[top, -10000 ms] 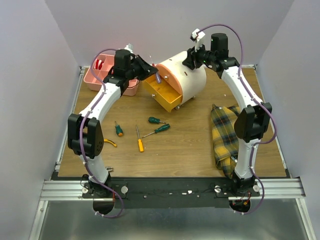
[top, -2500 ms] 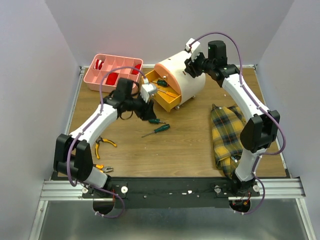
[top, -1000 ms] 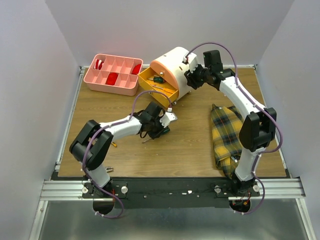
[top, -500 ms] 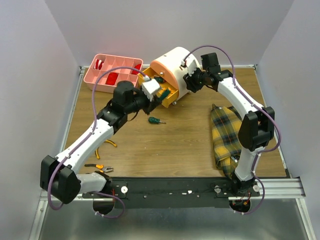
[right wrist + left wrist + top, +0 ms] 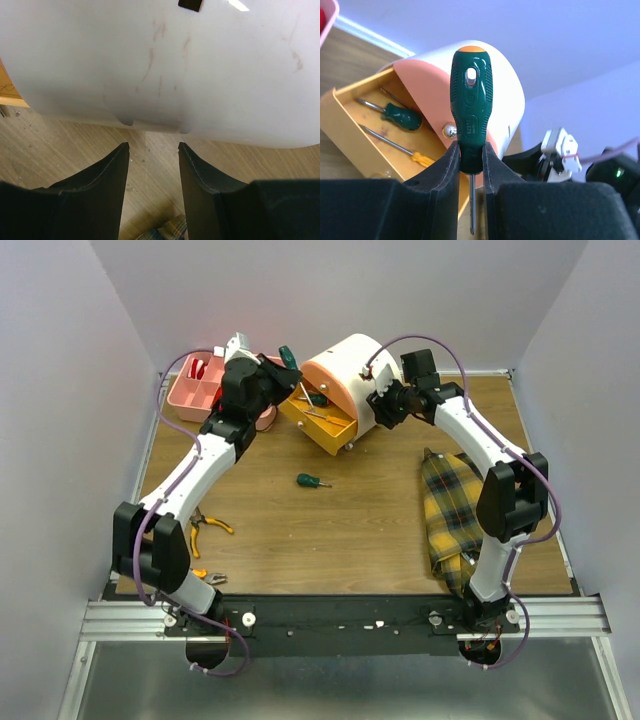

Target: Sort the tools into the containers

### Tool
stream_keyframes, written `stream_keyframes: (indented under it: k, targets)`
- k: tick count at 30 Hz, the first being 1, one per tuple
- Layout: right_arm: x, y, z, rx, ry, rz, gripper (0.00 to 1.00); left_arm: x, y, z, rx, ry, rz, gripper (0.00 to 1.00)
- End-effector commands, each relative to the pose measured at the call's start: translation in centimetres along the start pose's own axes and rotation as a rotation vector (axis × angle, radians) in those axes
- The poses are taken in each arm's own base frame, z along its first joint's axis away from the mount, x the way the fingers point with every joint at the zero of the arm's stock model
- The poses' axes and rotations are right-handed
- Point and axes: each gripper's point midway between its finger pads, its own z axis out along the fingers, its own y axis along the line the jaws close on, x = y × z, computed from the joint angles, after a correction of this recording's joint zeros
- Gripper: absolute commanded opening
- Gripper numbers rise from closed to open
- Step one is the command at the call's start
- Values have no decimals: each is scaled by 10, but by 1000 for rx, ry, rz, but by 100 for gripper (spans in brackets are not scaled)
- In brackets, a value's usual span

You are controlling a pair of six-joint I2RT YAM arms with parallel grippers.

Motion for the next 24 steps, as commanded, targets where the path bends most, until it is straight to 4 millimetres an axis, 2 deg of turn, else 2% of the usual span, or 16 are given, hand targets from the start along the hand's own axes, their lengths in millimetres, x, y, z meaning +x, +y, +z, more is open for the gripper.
stream_keyframes:
  k: [1, 6, 7, 8, 10, 12, 13, 15, 17, 19, 20, 21, 22, 23, 24]
  targets:
    - [0, -2, -8, 25, 7, -22, 53, 3, 24, 16, -168, -39, -336, 0]
    - [2, 1, -6, 18, 13, -24, 53, 24, 50, 33, -257, -9, -382, 2]
    - [3, 0, -5, 18, 14, -22, 53, 28, 53, 36, -259, 1, -381, 10]
    - [3, 0, -5, 18, 14, -22, 53, 26, 49, 40, -241, 2, -375, 14]
    - [3, 0, -5, 20, 15, -25, 53, 43, 47, 48, -201, 80, -281, 24]
    - [4, 0, -3, 18, 18, -26, 53, 39, 38, 54, -160, 81, -246, 33]
    - [4, 0, -3, 18, 17, -26, 53, 39, 38, 54, -160, 80, -255, 44]
    - [4, 0, -3, 18, 17, -26, 53, 37, 28, 52, -120, 90, -236, 54]
    - [4, -1, -2, 19, 19, -26, 53, 34, 15, 45, -52, 111, -164, 68]
    - [6, -1, 0, 20, 23, -25, 53, 24, 5, 33, -21, 99, -137, 74]
    - [6, -1, 0, 19, 22, -26, 53, 22, 9, 27, -28, 102, -123, 75]
    - [5, 0, 0, 16, 21, -25, 53, 17, 1, 15, 3, 107, -100, 76]
    - [6, 0, 1, 15, 23, -24, 53, 23, 7, 8, 12, 127, -72, 76]
    - [6, -1, 1, 16, 22, -23, 53, 16, 8, 2, 53, 114, 32, 76]
    - [6, 0, 2, 12, 24, -24, 53, 23, -9, -13, 175, 181, 108, 74]
